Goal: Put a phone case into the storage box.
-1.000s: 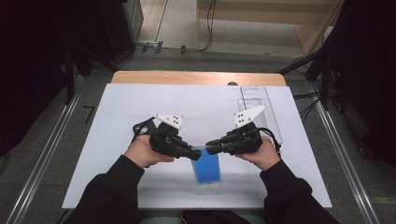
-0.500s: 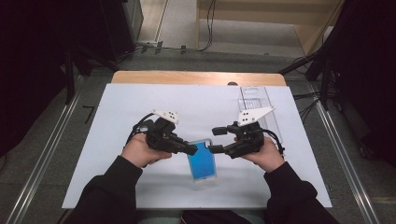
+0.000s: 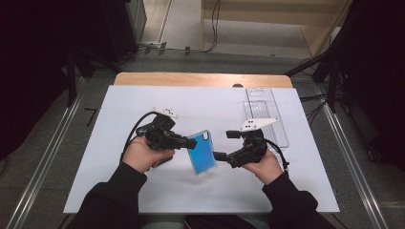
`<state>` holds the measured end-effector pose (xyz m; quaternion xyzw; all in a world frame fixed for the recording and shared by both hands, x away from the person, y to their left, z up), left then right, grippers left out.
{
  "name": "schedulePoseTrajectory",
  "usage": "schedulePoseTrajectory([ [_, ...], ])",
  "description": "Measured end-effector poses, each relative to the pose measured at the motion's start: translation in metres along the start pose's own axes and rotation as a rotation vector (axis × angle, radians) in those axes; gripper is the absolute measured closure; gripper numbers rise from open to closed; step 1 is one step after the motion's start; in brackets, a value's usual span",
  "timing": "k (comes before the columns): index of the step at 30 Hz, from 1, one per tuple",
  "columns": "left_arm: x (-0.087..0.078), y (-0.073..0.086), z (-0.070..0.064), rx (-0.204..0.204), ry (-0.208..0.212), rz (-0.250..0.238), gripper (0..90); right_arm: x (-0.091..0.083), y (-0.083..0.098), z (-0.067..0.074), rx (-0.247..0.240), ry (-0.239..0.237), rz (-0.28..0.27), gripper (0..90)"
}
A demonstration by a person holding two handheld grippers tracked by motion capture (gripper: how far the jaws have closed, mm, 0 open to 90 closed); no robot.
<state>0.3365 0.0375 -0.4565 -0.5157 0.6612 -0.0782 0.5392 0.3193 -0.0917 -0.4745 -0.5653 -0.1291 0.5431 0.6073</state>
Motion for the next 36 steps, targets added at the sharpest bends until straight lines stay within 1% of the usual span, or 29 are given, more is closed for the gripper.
schedulePoseTrajectory([
  [1,-0.001,-0.001,0.001,0.015,-0.024,-0.013,80.3,0.0,0.001,-0.001,0.012,0.014,-0.004,0.0],
  [2,-0.002,-0.002,0.0,0.018,-0.035,-0.028,80.3,0.001,0.002,-0.001,0.021,0.017,-0.009,0.0],
  [3,-0.003,-0.003,0.0,0.017,-0.042,-0.035,80.3,0.001,0.003,0.0,0.024,0.026,-0.013,0.0],
  [4,-0.004,-0.005,0.0,0.01,-0.046,-0.041,80.3,0.001,0.005,0.001,0.021,0.051,-0.031,0.0],
  [5,-0.004,-0.005,-0.001,-0.008,-0.047,-0.044,80.3,0.001,0.005,0.001,0.021,0.051,-0.031,0.0],
  [7,-0.005,-0.005,-0.001,-0.029,-0.05,-0.04,80.3,0.002,0.008,0.005,0.023,0.056,-0.033,0.0],
  [9,-0.004,-0.004,0.0,-0.056,-0.054,-0.033,80.3,0.005,0.012,0.009,0.038,0.069,-0.019,0.0],
  [10,-0.004,-0.004,0.0,-0.073,-0.053,-0.029,80.3,0.007,0.014,0.01,0.03,0.075,-0.015,0.0],
  [11,-0.004,-0.004,0.001,-0.085,-0.057,-0.028,80.3,0.008,0.015,0.011,0.032,0.087,-0.011,0.0],
  [14,-0.004,-0.004,0.002,-0.122,-0.056,-0.034,80.3,0.01,0.016,0.013,0.028,0.112,-0.034,0.0],
  [18,-0.002,-0.003,0.005,-0.156,-0.08,-0.029,80.3,0.01,0.017,0.012,0.036,0.148,-0.049,0.0],
  [19,-0.002,-0.003,0.006,-0.165,-0.088,-0.029,80.3,0.011,0.017,0.012,0.035,0.165,-0.053,0.0],
  [20,-0.001,-0.002,0.007,-0.172,-0.093,-0.028,80.3,0.011,0.017,0.012,0.035,0.165,-0.053,0.0],
  [21,-0.001,-0.002,0.008,-0.172,-0.1,-0.028,80.3,0.013,0.018,0.011,0.026,0.179,-0.049,0.0],
  [24,0.001,-0.002,0.009,-0.19,-0.112,-0.032,80.3,0.016,0.019,0.013,0.026,0.174,-0.044,0.0],
  [26,0.002,-0.002,0.009,-0.206,-0.113,-0.033,80.3,0.018,0.019,0.013,0.025,0.181,-0.043,0.0],
  [29,0.004,-0.001,0.009,-0.217,-0.123,-0.03,80.3,0.021,0.02,0.013,0.023,0.187,-0.036,0.0],
  [33,0.006,-0.001,0.008,-0.215,-0.131,-0.023,80.3,0.024,0.02,0.011,0.025,0.2,-0.034,0.0],
  [36,0.008,-0.002,0.006,-0.216,-0.131,-0.033,80.3,0.026,0.02,0.011,0.031,0.195,-0.037,0.0],
])
Point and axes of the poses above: each handheld gripper's, and its own axes: x roughly forward along the jaws, y roughly out of its underside, z roughly to its left, the point moved 10 cm from there along x, roughly forward along the jaws, and after that the axes turned 2 degrees about -z, right-handed, at the moved point
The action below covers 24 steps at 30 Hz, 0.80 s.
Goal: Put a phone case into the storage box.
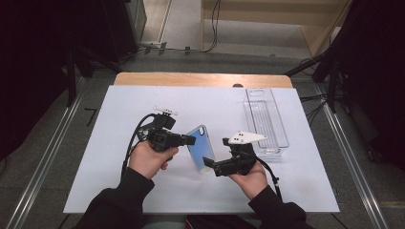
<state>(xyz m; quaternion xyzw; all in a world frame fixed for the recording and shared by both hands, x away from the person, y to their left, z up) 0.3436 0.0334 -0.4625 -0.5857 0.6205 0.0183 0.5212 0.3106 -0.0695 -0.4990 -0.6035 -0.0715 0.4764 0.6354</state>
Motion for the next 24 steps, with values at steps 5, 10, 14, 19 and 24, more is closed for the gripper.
schedulePoseTrajectory([
  [5,0.004,0.0,-0.002,0.009,0.002,0.001,80.3,0.005,-0.001,0.001,0.002,-0.003,0.005,0.0],
  [10,0.007,0.001,-0.005,0.011,0.005,0.009,80.4,0.008,-0.004,0.002,-0.001,0.002,0.011,0.0],
  [14,0.009,0.002,-0.007,0.016,0.005,0.014,80.4,0.011,-0.005,0.002,-0.003,0.003,0.015,0.0],
  [19,0.012,0.002,-0.011,0.01,0.013,0.013,80.4,0.016,-0.006,0.001,-0.008,0.029,0.026,0.0],
  [24,0.016,0.005,-0.014,0.031,0.005,0.031,80.3,0.022,-0.006,0.001,-0.008,0.041,0.031,0.0],
])
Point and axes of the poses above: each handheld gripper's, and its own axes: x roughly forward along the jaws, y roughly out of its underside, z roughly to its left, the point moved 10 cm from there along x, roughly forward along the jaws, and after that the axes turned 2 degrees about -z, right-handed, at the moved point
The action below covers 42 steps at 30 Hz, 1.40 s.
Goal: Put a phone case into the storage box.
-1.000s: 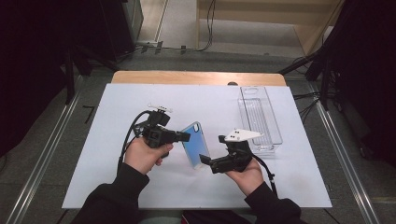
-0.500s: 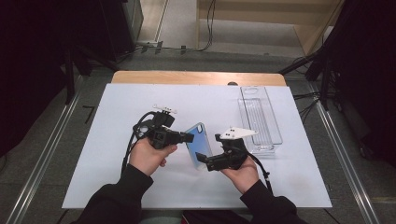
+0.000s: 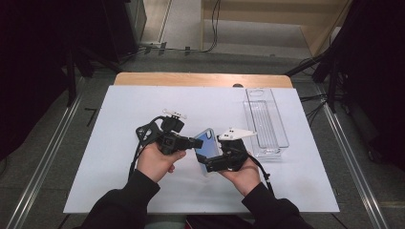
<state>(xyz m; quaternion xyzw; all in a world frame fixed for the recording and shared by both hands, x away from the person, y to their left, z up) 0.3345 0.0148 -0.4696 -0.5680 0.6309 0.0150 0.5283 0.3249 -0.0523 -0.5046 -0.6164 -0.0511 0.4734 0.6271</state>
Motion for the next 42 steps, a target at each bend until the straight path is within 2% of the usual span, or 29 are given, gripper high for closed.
schedulePoseTrajectory([
  [7,0.001,0.0,-0.001,-0.002,0.001,-0.003,80.3,0.004,-0.003,-0.003,0.006,0.025,-0.016,0.0],
  [12,0.0,0.0,-0.005,0.004,0.011,-0.006,80.3,0.004,-0.004,-0.003,0.009,0.022,-0.026,4.9],
  [13,0.001,0.0,-0.005,0.008,0.007,-0.006,80.3,0.003,-0.004,-0.001,0.007,0.007,-0.028,14.1],
  [14,0.001,0.0,-0.005,0.011,0.003,-0.008,80.3,0.003,-0.004,-0.001,0.007,0.007,-0.028,14.1],
  [15,0.0,0.0,-0.004,0.011,0.001,-0.004,80.2,0.003,-0.005,0.001,-0.021,0.028,-0.033,14.8],
  [18,-0.001,-0.001,-0.003,0.007,0.005,-0.009,80.2,0.003,-0.005,0.001,-0.023,0.029,-0.032,15.1],
  [21,-0.003,-0.002,-0.005,0.026,0.005,-0.019,79.9,0.002,-0.006,0.002,-0.021,0.027,-0.036,15.4],
  [23,-0.006,-0.007,-0.006,0.033,0.014,-0.047,70.4,0.001,-0.007,0.002,-0.025,0.03,-0.03,15.5],
  [25,-0.011,-0.01,-0.008,0.014,0.037,-0.049,62.1,0.001,-0.007,0.002,-0.021,0.024,-0.029,15.5],
  [26,-0.014,-0.012,-0.009,0.025,0.036,-0.061,56.9,0.001,-0.005,0.002,-0.023,0.022,-0.021,15.5],
  [31,-0.026,-0.017,-0.012,0.026,0.063,-0.072,48.8,0.002,-0.003,0.0,-0.025,0.021,-0.013,15.5],
  [33,-0.03,-0.018,-0.013,0.004,0.082,-0.06,47.0,0.001,-0.003,-0.002,-0.023,0.019,-0.008,15.5],
  [36,-0.035,-0.017,-0.013,0.031,0.086,-0.052,43.6,-0.001,-0.003,-0.005,-0.019,-0.002,-0.013,15.5],
  [39,-0.038,-0.014,-0.014,0.088,0.119,-0.035,36.8,-0.004,-0.005,-0.007,-0.024,-0.03,-0.013,15.5],
  [41,-0.039,-0.011,-0.015,0.128,0.137,-0.029,36.3,-0.006,-0.006,-0.008,-0.031,-0.053,-0.01,15.5],
  [42,-0.04,-0.01,-0.015,0.15,0.14,-0.027,36.3,-0.008,-0.006,-0.009,-0.044,-0.079,-0.007,15.5],
])
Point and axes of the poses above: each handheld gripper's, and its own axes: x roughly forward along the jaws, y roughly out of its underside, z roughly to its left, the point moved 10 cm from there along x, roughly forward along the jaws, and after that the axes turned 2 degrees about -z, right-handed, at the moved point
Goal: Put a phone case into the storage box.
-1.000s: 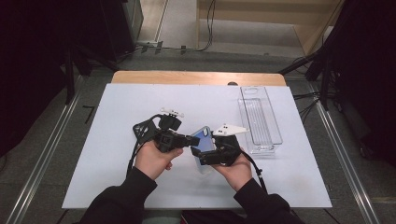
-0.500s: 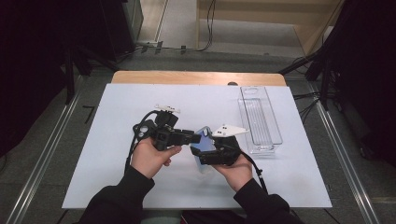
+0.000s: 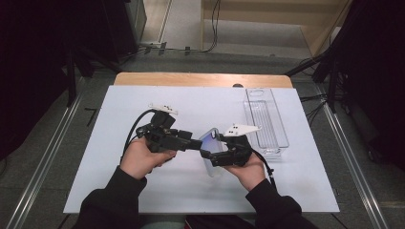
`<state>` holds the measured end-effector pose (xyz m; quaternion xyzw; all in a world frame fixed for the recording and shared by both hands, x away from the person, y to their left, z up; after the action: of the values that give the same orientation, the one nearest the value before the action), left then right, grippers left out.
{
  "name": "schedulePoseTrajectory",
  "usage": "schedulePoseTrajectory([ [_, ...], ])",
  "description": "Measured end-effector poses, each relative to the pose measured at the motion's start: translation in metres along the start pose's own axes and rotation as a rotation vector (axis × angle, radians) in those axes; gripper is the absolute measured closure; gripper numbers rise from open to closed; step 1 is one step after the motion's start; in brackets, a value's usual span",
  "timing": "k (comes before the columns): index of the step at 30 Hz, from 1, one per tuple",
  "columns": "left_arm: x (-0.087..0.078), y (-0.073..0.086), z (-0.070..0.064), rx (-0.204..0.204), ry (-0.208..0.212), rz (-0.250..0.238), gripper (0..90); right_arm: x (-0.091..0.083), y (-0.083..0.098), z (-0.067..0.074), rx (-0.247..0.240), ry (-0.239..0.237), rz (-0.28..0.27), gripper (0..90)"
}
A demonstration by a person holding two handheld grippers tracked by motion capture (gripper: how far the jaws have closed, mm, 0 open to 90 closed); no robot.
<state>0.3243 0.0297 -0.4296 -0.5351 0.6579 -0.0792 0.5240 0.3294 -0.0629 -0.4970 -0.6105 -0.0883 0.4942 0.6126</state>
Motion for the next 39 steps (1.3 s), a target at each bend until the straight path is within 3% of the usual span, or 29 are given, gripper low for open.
schedulePoseTrajectory([
  [4,0.001,0.008,-0.003,0.074,0.039,0.052,35.5,-0.005,0.001,0.0,-0.019,-0.033,0.014,15.5],
  [8,0.004,0.015,0.002,0.18,0.014,0.064,33.3,-0.013,0.003,-0.002,-0.031,-0.059,0.022,15.5],
  [14,0.009,0.031,0.01,0.232,0.017,0.091,31.4,-0.022,0.0,-0.004,-0.046,-0.079,0.005,15.5],
  [26,0.015,0.056,0.032,0.223,-0.01,0.067,31.2,-0.032,-0.003,-0.006,-0.043,-0.097,0.0,15.5],
  [31,0.021,0.066,0.037,0.232,-0.03,0.084,30.8,-0.034,-0.004,-0.007,-0.041,-0.097,-0.001,15.5],
  [33,0.023,0.07,0.039,0.22,-0.036,0.088,26.8,-0.035,-0.004,-0.007,-0.042,-0.098,-0.002,15.5],
  [35,0.024,0.078,0.041,0.19,-0.035,0.125,26.8,-0.035,-0.004,-0.008,-0.04,-0.095,-0.001,15.5],
  [39,0.023,0.086,0.046,0.174,-0.071,0.116,26.9,-0.035,-0.003,-0.01,-0.028,-0.089,0.003,15.5],
])
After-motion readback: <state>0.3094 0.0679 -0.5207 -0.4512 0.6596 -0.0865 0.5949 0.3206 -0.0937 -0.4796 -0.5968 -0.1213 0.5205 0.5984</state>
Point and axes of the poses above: each handheld gripper's, and its own axes: x roughly forward along the jaws, y roughly out of its underside, z roughly to its left, the point moved 10 cm from there along x, roughly forward along the jaws, and after that the axes turned 2 degrees about -z, right-handed, at the moved point
